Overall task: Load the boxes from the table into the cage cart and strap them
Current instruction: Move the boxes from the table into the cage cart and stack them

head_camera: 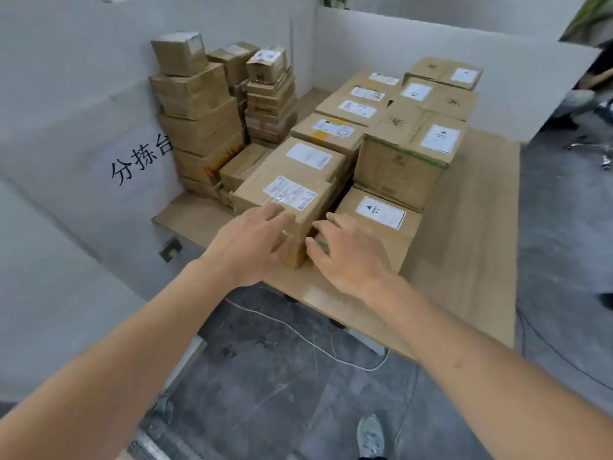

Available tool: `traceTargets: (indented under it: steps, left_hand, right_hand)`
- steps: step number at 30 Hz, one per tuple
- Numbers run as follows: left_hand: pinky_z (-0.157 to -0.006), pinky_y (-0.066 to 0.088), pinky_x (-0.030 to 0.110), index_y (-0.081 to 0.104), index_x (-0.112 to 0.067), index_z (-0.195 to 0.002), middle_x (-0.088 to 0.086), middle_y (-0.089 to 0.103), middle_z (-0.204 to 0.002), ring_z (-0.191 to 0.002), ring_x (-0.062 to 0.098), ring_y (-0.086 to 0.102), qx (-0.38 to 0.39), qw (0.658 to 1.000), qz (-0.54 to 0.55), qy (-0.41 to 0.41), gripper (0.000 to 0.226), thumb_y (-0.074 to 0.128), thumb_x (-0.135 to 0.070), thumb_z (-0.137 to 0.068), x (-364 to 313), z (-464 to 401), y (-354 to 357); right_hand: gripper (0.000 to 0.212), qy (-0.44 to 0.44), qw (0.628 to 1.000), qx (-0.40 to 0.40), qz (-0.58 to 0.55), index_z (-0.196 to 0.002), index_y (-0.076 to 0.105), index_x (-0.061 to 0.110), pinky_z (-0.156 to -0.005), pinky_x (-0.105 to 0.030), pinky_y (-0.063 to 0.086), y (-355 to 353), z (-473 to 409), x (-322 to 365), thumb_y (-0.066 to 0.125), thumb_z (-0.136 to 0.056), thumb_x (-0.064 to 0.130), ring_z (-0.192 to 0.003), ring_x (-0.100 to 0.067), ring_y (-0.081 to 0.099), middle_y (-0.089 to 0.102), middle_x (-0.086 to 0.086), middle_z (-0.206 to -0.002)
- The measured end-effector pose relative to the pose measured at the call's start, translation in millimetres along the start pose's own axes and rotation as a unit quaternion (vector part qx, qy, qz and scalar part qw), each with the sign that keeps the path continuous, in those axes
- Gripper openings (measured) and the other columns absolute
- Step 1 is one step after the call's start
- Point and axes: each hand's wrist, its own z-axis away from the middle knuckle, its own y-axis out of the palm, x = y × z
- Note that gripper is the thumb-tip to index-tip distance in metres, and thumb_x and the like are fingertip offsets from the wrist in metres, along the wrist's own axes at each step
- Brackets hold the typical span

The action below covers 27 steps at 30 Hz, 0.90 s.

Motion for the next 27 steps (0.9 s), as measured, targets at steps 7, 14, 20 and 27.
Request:
traceTargets:
  steps: [7,14,20,27]
  left_hand:
    - [-0.098,0.052,0.043,0.048,-0.022,-0.153,0.0,0.048,-0.151,-0.129,0.026,0.054,0.018,0.998,0.011,0.055,0.051,0.047,-0.043,-0.106,-59.0,-65.1,27.9]
    - [-0.101,0.051,0.04,0.046,-0.022,-0.153,-0.003,0.045,-0.154,-0.134,0.023,0.051,0.051,0.998,0.027,0.02,0.051,0.047,-0.042,-0.107,-98.4,-117.4,73.1]
    - [-0.091,0.054,0.039,0.051,-0.024,-0.149,-0.004,0.05,-0.146,-0.126,0.022,0.055,0.068,0.996,0.045,-0.025,0.047,0.05,-0.04,-0.105,-108.0,-146.8,119.0]
    - [-0.097,0.053,0.043,0.05,-0.024,-0.15,-0.001,0.048,-0.148,-0.13,0.026,0.053,0.101,0.991,0.069,-0.054,0.05,0.055,-0.038,-0.102,-83.9,-174.3,163.6]
  right_hand:
    - [0.047,0.081,0.997,-0.003,-0.004,-0.134,0.063,0.022,-0.104,-0.039,0.04,5.4,8.4,-85.2,0.04,-0.105,0.05,-0.127,-0.024,0.053,0.06,-0.001,-0.136]
    - [0.046,0.099,0.994,0.037,-0.02,-0.133,0.064,0.021,-0.107,-0.038,0.037,23.1,-2.2,-164.2,0.041,-0.104,0.049,-0.125,-0.024,0.053,0.06,-0.002,-0.134]
    - [0.05,0.101,0.991,0.085,-0.036,-0.142,0.058,0.024,-0.108,-0.04,0.039,43.8,-17.0,-208.6,0.041,-0.103,0.049,-0.127,-0.027,0.053,0.056,-0.003,-0.139]
    - [0.049,0.124,0.983,0.127,-0.046,-0.143,0.056,0.022,-0.117,-0.039,0.03,77.5,-37.9,-226.4,0.042,-0.104,0.048,-0.145,-0.029,0.037,0.04,-0.011,-0.159]
